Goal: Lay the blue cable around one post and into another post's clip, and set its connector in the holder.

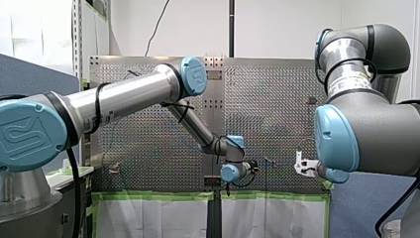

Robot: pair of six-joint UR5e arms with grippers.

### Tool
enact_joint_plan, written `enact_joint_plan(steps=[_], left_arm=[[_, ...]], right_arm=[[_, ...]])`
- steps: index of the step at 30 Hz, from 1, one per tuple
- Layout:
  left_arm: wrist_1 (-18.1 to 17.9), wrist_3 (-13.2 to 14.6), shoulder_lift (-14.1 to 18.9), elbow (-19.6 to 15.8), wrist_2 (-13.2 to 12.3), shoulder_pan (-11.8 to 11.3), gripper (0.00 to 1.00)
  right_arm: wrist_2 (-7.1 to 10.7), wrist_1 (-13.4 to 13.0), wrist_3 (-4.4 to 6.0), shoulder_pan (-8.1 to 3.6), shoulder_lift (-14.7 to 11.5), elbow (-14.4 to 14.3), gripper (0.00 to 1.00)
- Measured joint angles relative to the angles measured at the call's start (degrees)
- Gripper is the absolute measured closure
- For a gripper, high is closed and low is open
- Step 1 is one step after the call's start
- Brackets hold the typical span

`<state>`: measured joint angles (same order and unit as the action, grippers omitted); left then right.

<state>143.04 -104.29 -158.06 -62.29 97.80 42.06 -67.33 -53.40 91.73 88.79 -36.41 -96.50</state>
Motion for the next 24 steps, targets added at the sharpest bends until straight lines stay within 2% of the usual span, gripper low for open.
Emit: enact_joint_plan(steps=[2, 10, 18, 24], left_arm=[[-0.01, 0.02, 0.00, 0.00, -0.01, 0.16, 0.00], [-0.03, 1.10, 0.07, 0.06, -0.14, 1.16, 0.00], [-0.11, 2.37, 0.08, 0.42, -3.68, 2.59, 0.00], [-0.12, 2.30, 0.09, 0.74, -4.33, 3.46, 0.00]], right_arm=[[0.00, -0.06, 0.02, -0.01, 0.07, 0.01, 0.99], [0.00, 0.11, 0.04, 0.01, 0.16, 0.12, 0.99], [0.00, 0.26, 0.05, 0.05, 0.25, 0.19, 0.99], [0.00, 0.29, 0.05, 0.09, 0.30, 0.26, 0.99]])
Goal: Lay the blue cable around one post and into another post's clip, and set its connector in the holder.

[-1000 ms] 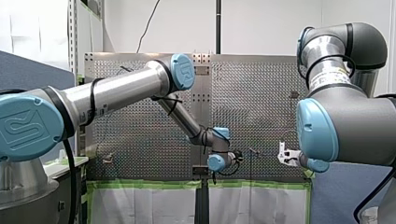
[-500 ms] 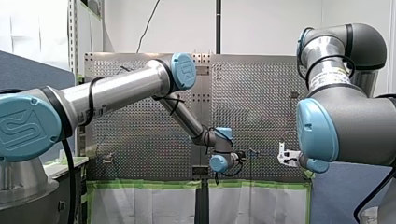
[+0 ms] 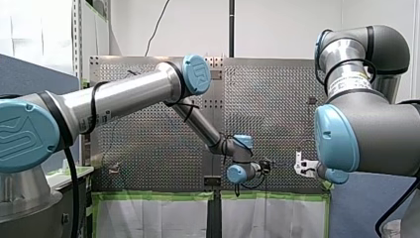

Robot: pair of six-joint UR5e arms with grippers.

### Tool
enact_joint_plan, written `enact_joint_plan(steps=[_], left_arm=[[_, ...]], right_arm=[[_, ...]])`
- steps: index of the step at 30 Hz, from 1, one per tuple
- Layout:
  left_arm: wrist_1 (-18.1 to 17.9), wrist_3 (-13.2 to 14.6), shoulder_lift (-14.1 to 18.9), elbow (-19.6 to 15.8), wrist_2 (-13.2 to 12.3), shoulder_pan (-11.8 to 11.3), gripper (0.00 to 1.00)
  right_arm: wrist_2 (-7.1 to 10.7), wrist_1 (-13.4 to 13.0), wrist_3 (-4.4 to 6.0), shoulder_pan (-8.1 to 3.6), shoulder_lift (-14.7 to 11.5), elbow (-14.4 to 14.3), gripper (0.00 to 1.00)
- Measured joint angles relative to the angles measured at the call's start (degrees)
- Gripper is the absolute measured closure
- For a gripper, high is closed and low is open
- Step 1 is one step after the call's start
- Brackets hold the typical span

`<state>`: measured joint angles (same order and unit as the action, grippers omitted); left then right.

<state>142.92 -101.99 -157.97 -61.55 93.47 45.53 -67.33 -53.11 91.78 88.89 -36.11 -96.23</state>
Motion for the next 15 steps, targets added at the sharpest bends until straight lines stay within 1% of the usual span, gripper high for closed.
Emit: enact_joint_plan(steps=[15], left_arm=[[0.09, -0.30, -0.05, 0.31, 0.57, 0.58, 0.00]], right_arm=[[0.00, -0.04, 0.00, 0.17, 0.17, 0.03, 0.99]])
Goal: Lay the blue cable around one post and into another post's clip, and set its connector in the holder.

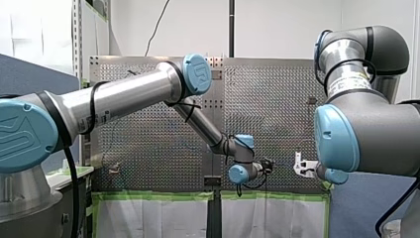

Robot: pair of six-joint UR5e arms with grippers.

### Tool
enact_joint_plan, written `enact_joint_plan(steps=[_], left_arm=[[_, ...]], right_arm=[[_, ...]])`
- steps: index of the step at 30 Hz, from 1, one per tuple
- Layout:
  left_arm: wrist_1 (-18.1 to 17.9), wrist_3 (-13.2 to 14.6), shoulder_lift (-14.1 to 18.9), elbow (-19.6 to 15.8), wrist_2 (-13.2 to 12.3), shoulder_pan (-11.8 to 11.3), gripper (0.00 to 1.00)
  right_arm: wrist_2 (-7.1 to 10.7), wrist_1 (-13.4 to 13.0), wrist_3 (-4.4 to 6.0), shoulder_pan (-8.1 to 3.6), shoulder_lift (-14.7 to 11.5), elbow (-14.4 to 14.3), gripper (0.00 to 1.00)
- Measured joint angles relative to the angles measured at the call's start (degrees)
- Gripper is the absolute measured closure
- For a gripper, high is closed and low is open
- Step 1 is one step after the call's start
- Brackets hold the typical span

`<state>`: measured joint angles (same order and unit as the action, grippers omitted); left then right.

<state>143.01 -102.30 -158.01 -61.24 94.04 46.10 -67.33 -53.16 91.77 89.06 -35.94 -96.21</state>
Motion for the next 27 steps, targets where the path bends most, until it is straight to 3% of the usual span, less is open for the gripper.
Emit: enact_joint_plan(steps=[16, 27], left_arm=[[0.00, -0.88, 0.01, -0.04, 0.25, 0.06, 0.00], [3.01, -3.30, 0.00, -0.08, 4.82, -0.27, 0.00]], right_arm=[[0.00, 0.06, 0.00, 0.02, 0.10, 0.00, 0.99], [0.00, 0.06, 0.00, 0.01, 0.16, 0.00, 0.99]])
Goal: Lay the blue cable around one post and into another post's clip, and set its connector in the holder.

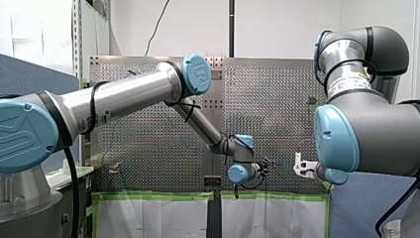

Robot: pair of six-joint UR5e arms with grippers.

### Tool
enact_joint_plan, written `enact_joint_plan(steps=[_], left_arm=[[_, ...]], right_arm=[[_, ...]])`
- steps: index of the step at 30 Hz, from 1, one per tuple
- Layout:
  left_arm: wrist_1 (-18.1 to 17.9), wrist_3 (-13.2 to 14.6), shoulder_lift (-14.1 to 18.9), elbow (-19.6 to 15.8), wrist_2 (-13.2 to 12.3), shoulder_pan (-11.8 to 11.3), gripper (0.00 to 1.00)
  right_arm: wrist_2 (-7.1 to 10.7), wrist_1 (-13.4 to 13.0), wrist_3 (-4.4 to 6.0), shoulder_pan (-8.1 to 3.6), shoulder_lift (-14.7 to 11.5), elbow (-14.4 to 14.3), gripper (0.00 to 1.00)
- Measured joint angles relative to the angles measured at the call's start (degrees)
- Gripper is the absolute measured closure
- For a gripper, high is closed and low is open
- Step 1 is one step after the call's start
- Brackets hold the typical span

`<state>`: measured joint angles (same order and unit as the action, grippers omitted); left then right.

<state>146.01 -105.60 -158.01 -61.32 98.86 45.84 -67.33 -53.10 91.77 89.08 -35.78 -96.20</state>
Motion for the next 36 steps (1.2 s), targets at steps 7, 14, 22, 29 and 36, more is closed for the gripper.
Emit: enact_joint_plan(steps=[7, 14, 22, 29, 36], left_arm=[[0.32, -0.12, -0.02, -0.03, 0.38, -0.02, 0.00], [0.33, -0.13, -0.02, -0.07, 0.37, -0.02, 0.00], [0.33, -0.15, -0.03, -0.08, 0.38, -0.14, 0.00], [0.34, -0.11, -0.03, -0.15, 0.41, -0.29, 0.00], [1.05, 1.85, 0.11, -0.32, 1.43, -0.30, 0.00]], right_arm=[[0.00, -0.09, 0.00, 0.00, 0.03, 0.00, 0.99], [0.06, -0.16, 0.00, 0.01, 0.05, -0.01, 0.99], [0.58, -0.17, 0.00, 0.02, 0.08, 0.00, 0.99], [0.61, -0.13, 0.00, 0.04, 0.11, -0.01, 0.99], [0.62, -0.07, -0.02, 0.20, 0.12, 0.00, 0.99]])
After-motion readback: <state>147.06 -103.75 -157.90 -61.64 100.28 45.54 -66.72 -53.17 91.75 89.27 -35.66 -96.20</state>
